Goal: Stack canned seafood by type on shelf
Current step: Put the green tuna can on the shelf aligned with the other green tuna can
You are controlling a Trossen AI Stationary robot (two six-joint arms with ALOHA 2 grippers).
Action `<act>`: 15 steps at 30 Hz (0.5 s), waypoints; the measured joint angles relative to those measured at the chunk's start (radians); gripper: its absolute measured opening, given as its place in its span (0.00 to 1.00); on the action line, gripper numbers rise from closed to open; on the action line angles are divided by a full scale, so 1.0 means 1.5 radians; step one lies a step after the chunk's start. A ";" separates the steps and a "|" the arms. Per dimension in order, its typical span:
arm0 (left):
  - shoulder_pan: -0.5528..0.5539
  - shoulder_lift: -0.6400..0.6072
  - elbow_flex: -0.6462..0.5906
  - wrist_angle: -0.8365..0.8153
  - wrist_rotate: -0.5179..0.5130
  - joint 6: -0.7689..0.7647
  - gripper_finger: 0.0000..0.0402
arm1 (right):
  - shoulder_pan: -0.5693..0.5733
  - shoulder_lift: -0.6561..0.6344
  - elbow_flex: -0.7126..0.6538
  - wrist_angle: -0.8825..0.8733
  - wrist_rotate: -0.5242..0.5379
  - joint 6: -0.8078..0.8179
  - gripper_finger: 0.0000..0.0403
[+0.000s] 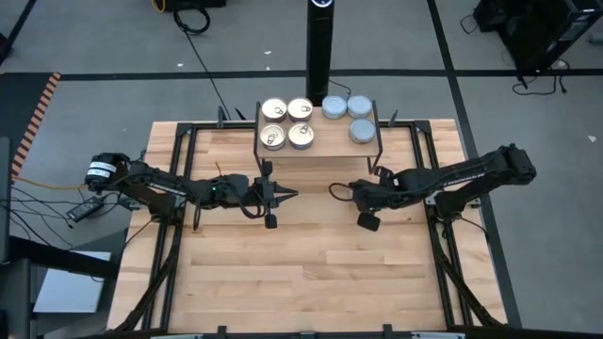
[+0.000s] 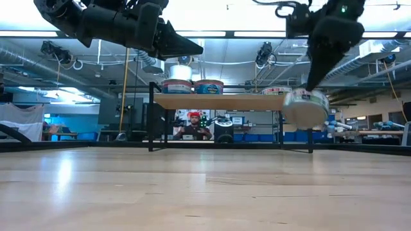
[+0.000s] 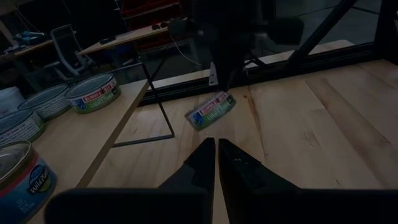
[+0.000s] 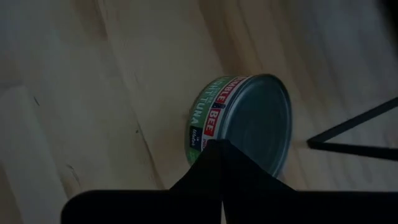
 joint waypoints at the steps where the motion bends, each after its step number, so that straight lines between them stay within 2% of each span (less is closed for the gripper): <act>1: 0.000 0.000 0.000 0.000 0.000 0.000 0.06 | 0.003 0.000 0.010 -0.005 0.006 -0.001 0.00; 15: 0.000 0.000 0.000 0.000 0.000 0.000 0.06 | 0.020 0.000 0.181 -0.057 0.093 -0.085 0.00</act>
